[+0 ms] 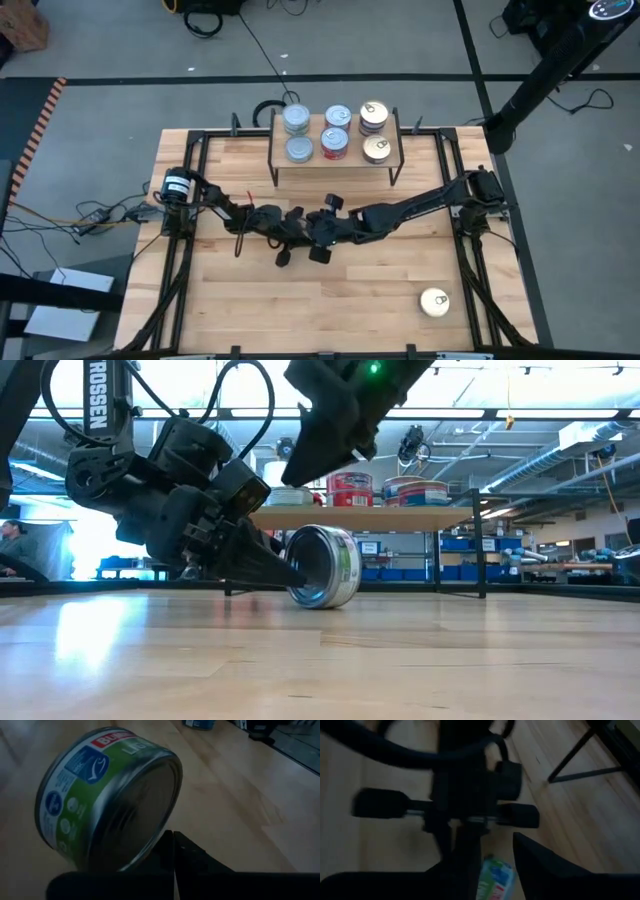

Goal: Stack canned seafood by type on shelf
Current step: Stack the green and white tuna can on top of the green and white tuna can on the shelf

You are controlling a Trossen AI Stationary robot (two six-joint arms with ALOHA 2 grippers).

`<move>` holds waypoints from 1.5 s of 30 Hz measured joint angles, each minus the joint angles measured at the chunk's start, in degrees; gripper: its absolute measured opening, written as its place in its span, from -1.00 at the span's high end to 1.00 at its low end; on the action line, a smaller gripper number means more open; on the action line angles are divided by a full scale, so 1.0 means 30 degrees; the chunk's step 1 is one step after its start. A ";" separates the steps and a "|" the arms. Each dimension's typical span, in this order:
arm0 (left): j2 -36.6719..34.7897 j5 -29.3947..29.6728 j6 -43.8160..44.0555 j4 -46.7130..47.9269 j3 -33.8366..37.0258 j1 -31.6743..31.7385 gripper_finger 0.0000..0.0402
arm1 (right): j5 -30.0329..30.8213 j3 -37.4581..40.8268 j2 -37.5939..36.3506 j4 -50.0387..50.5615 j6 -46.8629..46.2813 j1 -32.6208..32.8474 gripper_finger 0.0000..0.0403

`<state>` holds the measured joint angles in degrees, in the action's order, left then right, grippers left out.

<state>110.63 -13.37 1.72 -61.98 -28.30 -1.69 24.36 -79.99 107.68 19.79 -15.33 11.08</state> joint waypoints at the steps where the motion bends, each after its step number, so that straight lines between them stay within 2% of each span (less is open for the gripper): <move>1: 0.0000 -0.0004 -0.0005 -0.0004 0.0002 0.0000 1.00 | 0.0033 -0.0075 0.0000 0.0058 -0.0141 0.0094 0.36; 8: 0.0000 0.0138 -0.0066 -0.0165 0.0002 0.0007 1.00 | 0.1170 -0.0218 -0.0007 0.0656 -0.1432 0.0734 0.19; 13: 0.0000 0.0149 -0.0515 -0.0498 0.0009 0.0000 1.00 | 0.1188 -0.0218 -0.0007 0.1385 -0.2896 0.0946 0.09; 21: 0.0000 0.0425 -0.0969 -0.0565 0.0009 0.0000 1.00 | 0.1213 -0.0218 -0.0022 0.1468 -0.3507 0.1080 -0.03; 32: 0.0000 0.0440 -0.1107 -0.0553 0.0009 -0.0066 1.00 | 0.0858 -0.0232 -0.0233 0.4203 -0.5992 0.1558 -0.14; 39: 0.0007 0.0440 -0.1136 -0.0522 0.0009 -0.0102 1.00 | -0.0614 -0.0232 -0.0255 0.4547 -0.7195 0.1577 -0.20; 45: 0.0007 0.0447 -0.1435 -0.0522 0.0009 -0.0102 1.00 | -0.0518 -0.0232 -0.0255 0.4990 -0.8240 0.1572 -0.28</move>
<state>110.65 -12.03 -2.59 -63.55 -28.27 -2.00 22.80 -80.68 106.91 34.76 -40.05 15.79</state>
